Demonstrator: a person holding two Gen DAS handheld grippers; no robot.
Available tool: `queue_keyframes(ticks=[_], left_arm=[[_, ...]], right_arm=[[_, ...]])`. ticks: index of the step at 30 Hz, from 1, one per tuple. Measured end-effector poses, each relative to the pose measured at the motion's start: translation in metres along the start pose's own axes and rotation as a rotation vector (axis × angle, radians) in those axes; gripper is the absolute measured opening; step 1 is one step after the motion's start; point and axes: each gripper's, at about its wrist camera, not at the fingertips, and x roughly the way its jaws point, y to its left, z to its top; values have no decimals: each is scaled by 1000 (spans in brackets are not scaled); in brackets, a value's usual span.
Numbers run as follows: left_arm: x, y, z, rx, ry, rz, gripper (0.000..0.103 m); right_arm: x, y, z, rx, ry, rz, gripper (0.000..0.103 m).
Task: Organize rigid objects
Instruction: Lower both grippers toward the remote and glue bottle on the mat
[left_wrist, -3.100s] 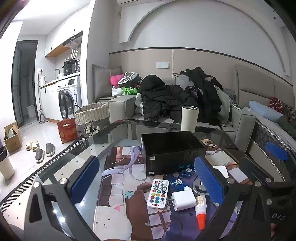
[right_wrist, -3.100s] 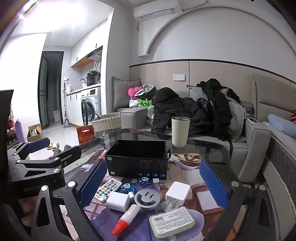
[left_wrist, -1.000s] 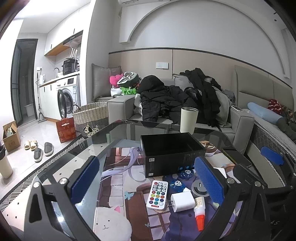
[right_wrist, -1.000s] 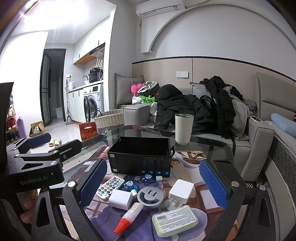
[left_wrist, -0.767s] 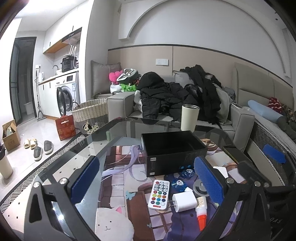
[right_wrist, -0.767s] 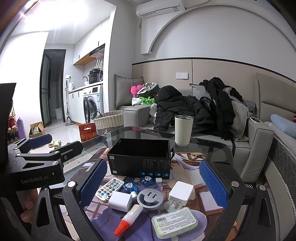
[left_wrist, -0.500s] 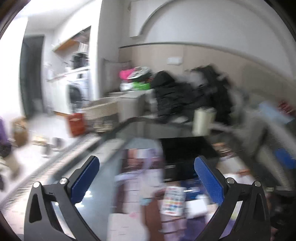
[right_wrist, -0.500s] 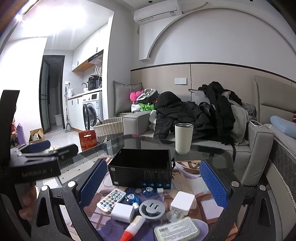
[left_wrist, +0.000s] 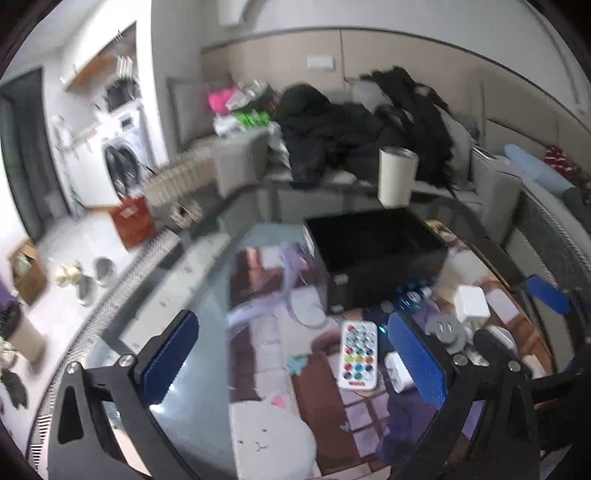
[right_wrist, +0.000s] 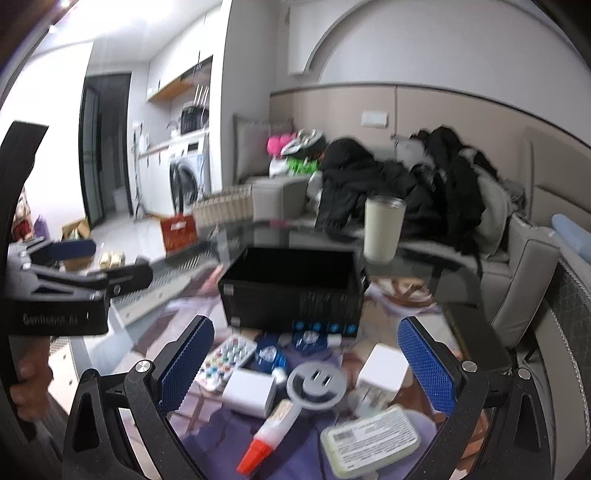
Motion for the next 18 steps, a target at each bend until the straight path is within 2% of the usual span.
queue_keyframes(ticks=[2,5,7,10,12,14,16,18], left_arm=[[14,-1,-2,6,52,-19,103],[40,-4,-9,17,154,-5,103],[57,-9,-16,32,232,-3,103],[71,-16,-27,66,302,8,103],[78,-21,-34,81,339,8,102],[80,-22,-37,90,361,5,102],[85,-26,-42,104,383,1,102],[90,-29,-44,116,399,-3,102]], right_arm=[[10,2,-6,7,63,8,102],[24,4,-16,6,146,27,102],[29,8,-22,-10,180,35,101],[38,15,-31,-52,233,58,100],[44,17,-38,-66,276,75,95],[50,18,-44,-68,318,83,83],[53,18,-48,-72,351,94,78],[56,17,-52,-65,372,105,78]])
